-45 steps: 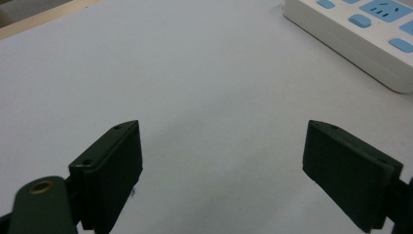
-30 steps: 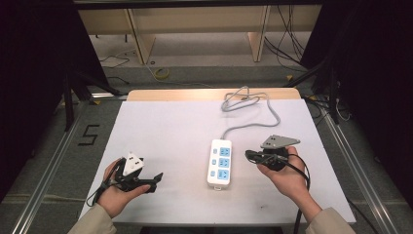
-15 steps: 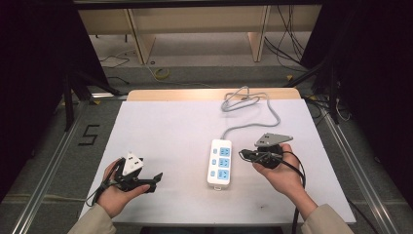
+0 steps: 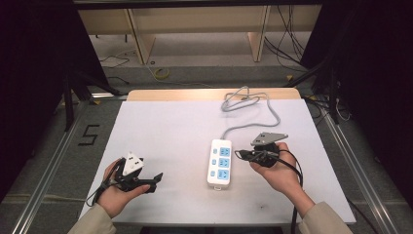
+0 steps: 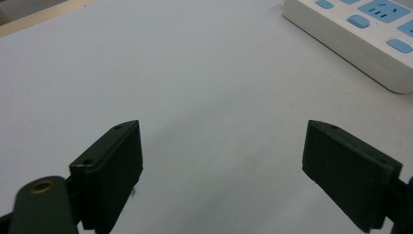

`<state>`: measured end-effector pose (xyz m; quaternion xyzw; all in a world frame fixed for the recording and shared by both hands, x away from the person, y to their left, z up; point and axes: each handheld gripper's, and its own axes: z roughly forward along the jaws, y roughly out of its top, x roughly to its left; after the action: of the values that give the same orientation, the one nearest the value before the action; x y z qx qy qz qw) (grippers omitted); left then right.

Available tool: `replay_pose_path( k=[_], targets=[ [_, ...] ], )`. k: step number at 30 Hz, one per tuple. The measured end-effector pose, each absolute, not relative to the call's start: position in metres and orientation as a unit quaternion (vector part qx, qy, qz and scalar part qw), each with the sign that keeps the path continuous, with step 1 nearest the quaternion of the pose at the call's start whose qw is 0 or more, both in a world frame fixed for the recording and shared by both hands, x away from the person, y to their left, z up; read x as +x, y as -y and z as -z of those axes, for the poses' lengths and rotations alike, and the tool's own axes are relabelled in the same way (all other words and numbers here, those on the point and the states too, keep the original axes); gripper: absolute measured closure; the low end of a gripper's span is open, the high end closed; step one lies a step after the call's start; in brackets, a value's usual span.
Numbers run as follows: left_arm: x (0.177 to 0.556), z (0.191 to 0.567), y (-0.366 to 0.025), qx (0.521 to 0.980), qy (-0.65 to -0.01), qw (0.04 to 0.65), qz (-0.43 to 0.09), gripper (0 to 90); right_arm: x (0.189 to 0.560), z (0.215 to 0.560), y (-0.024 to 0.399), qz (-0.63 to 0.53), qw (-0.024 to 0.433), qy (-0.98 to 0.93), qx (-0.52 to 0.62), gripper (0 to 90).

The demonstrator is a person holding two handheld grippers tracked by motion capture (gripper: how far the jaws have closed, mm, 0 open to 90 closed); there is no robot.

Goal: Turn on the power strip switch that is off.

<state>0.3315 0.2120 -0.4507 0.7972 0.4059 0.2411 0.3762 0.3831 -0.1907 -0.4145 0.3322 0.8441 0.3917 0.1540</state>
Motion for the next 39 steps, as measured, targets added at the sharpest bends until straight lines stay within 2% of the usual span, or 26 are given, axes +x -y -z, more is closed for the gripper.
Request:
replay_pose_path(
  k=[39],
  targets=[
    [0.331,0.451,-0.212,0.797,-0.406,0.377,-0.241,14.4,0.397,0.415,0.161,-0.361,0.135,-0.864,0.323,90.0]
  ],
)
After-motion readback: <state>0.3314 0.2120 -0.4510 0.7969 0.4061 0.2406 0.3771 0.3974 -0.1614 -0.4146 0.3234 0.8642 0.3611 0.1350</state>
